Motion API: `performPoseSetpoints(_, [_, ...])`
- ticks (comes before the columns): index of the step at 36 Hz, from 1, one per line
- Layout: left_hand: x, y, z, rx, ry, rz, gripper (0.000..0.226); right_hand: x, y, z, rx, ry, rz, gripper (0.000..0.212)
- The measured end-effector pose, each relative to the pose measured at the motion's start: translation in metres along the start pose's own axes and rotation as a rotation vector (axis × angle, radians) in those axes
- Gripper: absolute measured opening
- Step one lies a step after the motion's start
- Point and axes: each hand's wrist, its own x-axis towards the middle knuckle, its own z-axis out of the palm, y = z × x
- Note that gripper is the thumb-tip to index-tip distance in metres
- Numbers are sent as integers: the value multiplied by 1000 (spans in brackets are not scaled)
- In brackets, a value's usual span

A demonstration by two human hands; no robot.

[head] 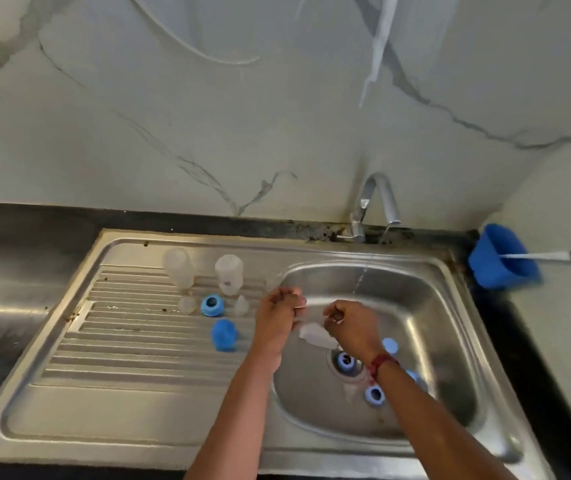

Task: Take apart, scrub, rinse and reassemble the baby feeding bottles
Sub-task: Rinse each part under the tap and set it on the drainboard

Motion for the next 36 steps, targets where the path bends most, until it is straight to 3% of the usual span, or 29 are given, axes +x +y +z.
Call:
performPoseSetpoints(8, [13,-49,33,212,6,-139,9,5,76,-26,-55,-94,202,24])
performPoseSetpoints(19, [41,-98,53,382,29,-240,14,26,127,12,-285,-452,164,18])
performPoseSetpoints(26, [58,-109,53,289,81,-270,17,45,157,43,-271,-483,224,27])
performPoseSetpoints(30, [65,-115,49,231,103,-249,21,56,171,61,-259,-469,240,18])
performPoseSetpoints(36, [64,-126,48,229,156,-320,16,54,180,80,-284,-428,273,32])
